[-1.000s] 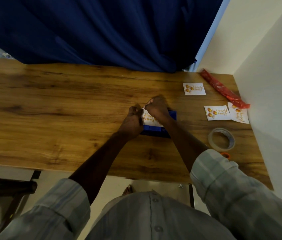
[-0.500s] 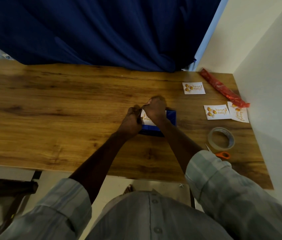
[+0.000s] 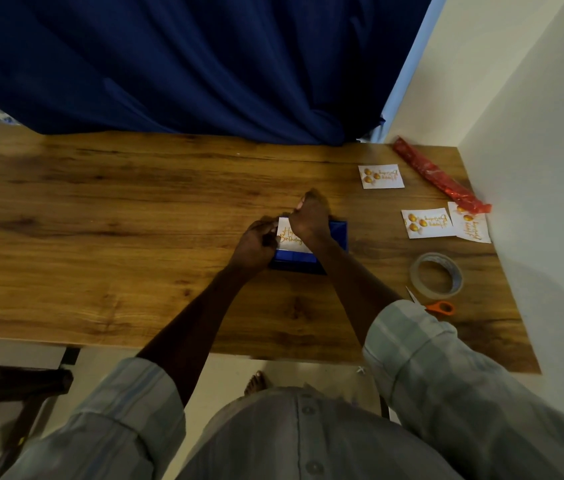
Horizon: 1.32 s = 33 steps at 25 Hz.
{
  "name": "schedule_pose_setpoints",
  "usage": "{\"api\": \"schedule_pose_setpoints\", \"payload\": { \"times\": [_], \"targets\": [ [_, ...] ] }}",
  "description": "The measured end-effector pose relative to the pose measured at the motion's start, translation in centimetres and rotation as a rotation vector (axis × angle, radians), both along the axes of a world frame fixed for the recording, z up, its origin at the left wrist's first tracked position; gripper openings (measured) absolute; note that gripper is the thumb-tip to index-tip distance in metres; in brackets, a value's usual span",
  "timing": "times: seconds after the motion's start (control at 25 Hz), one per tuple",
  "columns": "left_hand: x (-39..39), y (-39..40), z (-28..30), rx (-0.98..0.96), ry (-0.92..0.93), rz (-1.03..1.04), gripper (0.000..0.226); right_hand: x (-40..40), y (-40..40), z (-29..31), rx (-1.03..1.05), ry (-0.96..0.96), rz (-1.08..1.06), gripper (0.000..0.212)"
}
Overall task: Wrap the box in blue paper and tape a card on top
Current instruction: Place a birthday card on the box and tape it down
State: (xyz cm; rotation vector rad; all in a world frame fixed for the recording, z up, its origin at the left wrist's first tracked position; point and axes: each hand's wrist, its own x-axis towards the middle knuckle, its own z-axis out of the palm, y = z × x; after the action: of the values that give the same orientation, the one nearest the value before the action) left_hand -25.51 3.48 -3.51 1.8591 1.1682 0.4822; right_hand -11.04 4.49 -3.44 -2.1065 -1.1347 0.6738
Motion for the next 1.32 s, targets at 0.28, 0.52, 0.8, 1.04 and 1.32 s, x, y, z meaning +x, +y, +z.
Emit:
{"api": "schedule_pose_setpoints", "payload": {
  "times": [0.28,0.52,0.8,1.04,1.32],
  "targets": [
    [0.0,0.7,0.0,0.102,0.103,-0.106,0.048,-0.7,-1.0,-0.4,0.059,0.005,0.022,0.044],
    [-0.7,0.8,-0.5,0.116,0.063,-0.119,0.044,-0.8,-1.4,-0.5,0.079,-0.03,0.053,0.029],
    [-1.1,0.5,-1.8,0.173,0.041,-0.106,0.038,-0.6,-1.9,-0.7,0.118,-0.003,0.077,0.025],
    [-1.5,1.5,-3.1,0.14,0.043,-0.166,0.051,-0.7,-2.0,-0.9,0.12,0.0,0.061,0.023],
    [-1.2,0.7,-2.7,0.141,0.056,-0.153,0.037,-0.7,-2.0,-1.4,0.126,-0.016,0.064,0.013]
  ]
}}
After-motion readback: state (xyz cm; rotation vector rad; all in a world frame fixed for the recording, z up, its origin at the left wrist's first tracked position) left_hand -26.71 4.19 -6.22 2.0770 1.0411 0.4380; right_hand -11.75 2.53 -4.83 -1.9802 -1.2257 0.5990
